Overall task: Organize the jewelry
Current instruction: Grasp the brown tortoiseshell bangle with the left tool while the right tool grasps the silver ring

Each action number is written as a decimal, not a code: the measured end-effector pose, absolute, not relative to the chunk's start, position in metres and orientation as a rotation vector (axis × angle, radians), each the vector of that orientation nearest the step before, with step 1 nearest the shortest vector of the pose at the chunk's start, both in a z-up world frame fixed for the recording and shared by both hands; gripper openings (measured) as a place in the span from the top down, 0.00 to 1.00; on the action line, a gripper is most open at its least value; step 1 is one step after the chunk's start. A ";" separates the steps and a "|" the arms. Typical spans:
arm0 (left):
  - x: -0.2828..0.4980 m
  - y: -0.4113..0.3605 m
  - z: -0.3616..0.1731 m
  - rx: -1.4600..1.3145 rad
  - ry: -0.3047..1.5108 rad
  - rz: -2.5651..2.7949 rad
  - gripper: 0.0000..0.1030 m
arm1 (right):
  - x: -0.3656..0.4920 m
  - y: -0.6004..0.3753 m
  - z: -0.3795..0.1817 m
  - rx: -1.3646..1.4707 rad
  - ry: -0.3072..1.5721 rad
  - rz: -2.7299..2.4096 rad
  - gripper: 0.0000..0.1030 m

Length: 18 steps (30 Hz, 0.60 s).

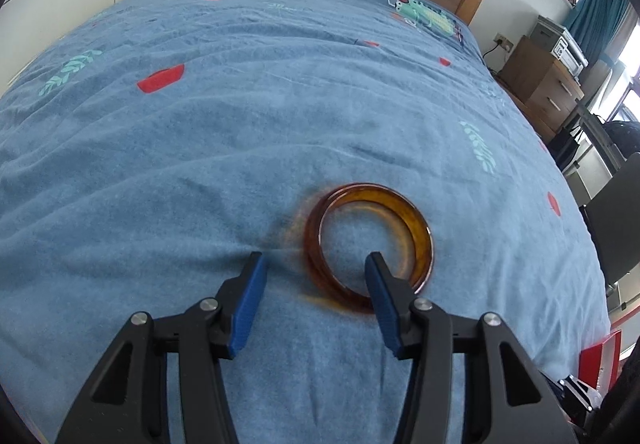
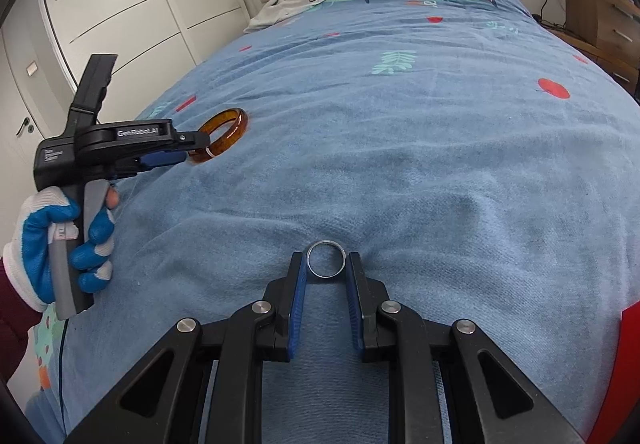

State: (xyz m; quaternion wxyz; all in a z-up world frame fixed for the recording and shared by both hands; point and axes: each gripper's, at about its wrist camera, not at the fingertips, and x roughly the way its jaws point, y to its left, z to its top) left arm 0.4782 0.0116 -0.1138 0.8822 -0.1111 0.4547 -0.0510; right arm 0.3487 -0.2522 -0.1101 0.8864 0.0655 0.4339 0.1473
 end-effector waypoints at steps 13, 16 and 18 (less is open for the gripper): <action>0.444 0.003 -0.103 -0.149 0.944 -0.101 0.92 | 0.335 -0.250 -0.097 0.115 0.887 0.310 0.81; 0.426 -0.001 -0.097 -0.136 0.950 -0.109 0.92 | 0.326 -0.252 -0.089 0.121 0.879 0.301 0.81; 0.411 -0.004 -0.091 -0.130 0.955 -0.113 0.92 | 0.318 -0.253 -0.081 0.125 0.870 0.294 0.81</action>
